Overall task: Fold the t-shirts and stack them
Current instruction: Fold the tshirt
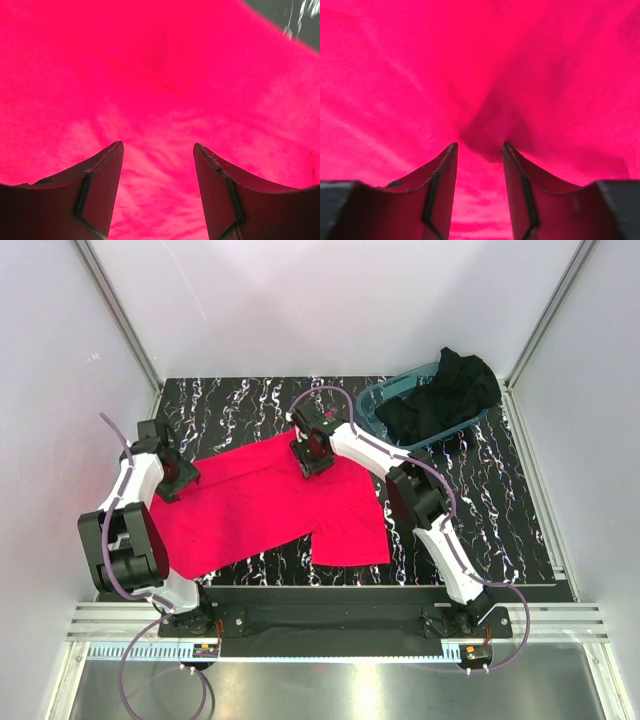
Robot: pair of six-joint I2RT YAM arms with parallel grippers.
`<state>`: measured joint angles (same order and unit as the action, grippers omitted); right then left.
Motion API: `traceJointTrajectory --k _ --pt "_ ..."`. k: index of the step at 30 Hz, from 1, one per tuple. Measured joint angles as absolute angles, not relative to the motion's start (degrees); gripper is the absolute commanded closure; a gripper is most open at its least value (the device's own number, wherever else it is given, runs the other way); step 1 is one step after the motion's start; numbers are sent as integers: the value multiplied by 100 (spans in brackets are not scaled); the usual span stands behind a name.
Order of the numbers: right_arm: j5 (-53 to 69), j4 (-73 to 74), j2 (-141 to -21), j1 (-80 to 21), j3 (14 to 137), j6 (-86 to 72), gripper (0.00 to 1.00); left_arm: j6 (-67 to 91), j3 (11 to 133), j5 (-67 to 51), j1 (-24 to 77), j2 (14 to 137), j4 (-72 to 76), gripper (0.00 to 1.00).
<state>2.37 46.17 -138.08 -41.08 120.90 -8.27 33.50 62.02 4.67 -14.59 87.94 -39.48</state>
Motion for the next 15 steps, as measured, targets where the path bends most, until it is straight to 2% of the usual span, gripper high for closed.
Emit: traceJointTrajectory --k 2,4,7,15 --pt "86 4615 -13957 -4110 12151 -784 56 3347 6077 419 -1391 8713 -3970 37" --pt "-45 4613 -14007 -4110 12197 -746 67 3341 6020 399 -1380 8670 -3992 37" --pt "-248 4580 -14018 -4110 12226 -716 79 3286 6018 403 -1380 8613 -4012 37" --pt "-550 4670 -14097 -4115 12724 -679 79 3129 6018 405 -1382 8545 -4014 37"
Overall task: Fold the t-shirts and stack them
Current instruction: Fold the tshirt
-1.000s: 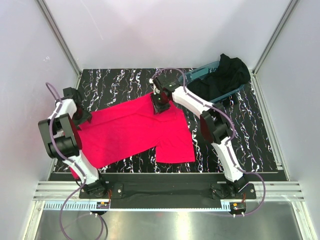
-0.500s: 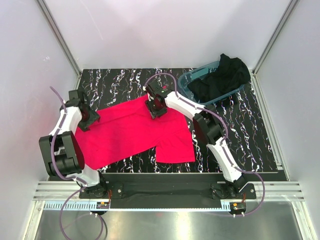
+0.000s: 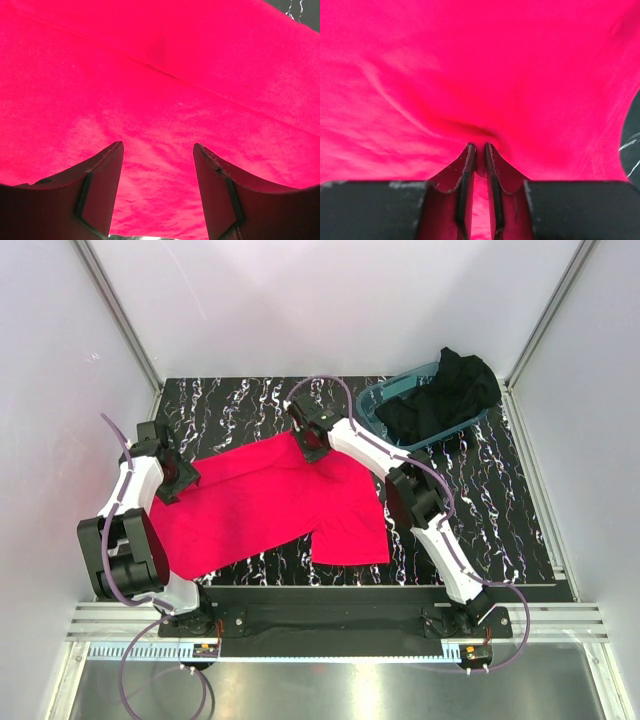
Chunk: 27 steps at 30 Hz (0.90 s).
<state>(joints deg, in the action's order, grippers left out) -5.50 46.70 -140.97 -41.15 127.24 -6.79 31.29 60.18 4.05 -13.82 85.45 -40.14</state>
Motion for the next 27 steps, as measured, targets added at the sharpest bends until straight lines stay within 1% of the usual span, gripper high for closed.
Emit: traceJointTrajectory --k 7,8,9,11,12,17,19,25,27 --pt "-283 4556 -14381 -3986 13666 -670 75 3044 6018 403 -1380 8545 -4003 37" --pt "-239 4528 -14438 -3922 13743 -672 74 3026 6018 403 -1380 8545 -4001 37" --pt "-200 4515 -14560 -3863 13922 -672 68 3013 6012 403 -1380 8545 -3988 37" --pt "-167 4381 -14800 -3726 14167 -674 68 2982 5970 403 -1380 8545 -3962 37" --pt "-134 4322 -14923 -3640 14269 -674 65 2971 5935 405 -1380 8545 -3948 37" --pt "-27 4141 -15377 -3210 14571 -716 58 2884 5745 410 -1380 8545 -3946 37" --pt "16 4147 -15454 -3055 14678 -711 54 2851 5677 412 -1380 8538 -3953 37" --pt "-12 4298 -15061 -2993 14501 -781 52 2834 5564 399 -1361 8272 -4007 37" --pt "-30 4458 -14726 -3079 14302 -932 48 2838 5564 366 -1343 8162 -4007 38"
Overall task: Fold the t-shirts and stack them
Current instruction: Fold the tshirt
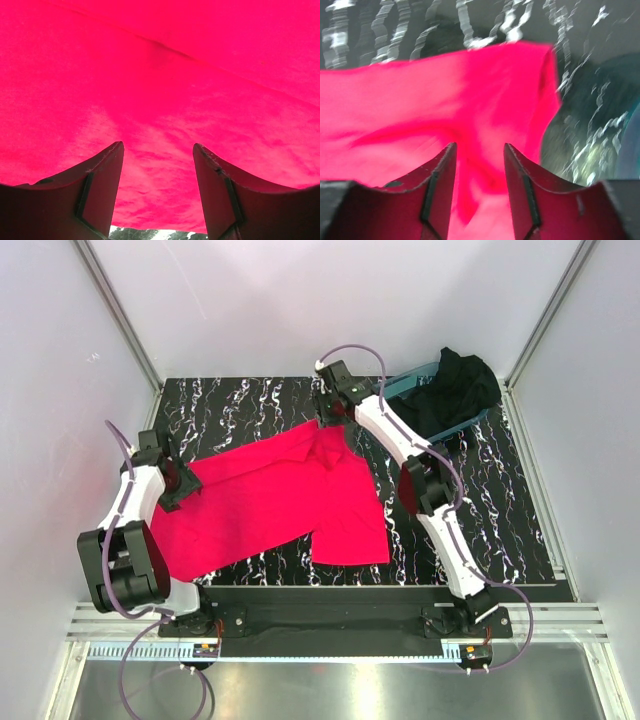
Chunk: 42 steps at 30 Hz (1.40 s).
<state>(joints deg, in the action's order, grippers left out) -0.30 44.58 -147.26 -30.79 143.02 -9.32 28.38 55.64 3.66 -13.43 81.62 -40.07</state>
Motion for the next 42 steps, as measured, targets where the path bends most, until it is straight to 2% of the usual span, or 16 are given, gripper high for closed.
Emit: traceJointTrajectory --k 3,8,21,29,36,39,42 --pt "117 4576 -14059 -3242 13758 -1199 41 2856 5533 294 -1295 7992 -4001 37" --pt "567 4307 -13310 -3524 12711 -1693 41 2906 5387 183 -1225 7697 -4049 38" --pt "1153 3688 -13714 -3573 12108 -2670 43 2958 5212 158 -1210 7428 -4115 37" --pt "1319 3511 -14178 -3516 12258 -2847 49 2965 5190 156 -1205 7428 -4110 37" --pt "1428 3485 -14473 -3489 12643 -2926 61 2965 5190 152 -1205 7443 -4108 37" --pt "1474 3454 -14564 -3479 12801 -2982 62 2965 5190 150 -1205 7474 -4101 37" --pt "1487 3446 -14593 -3476 12803 -3057 72 2965 5190 150 -1205 7518 -4101 37"
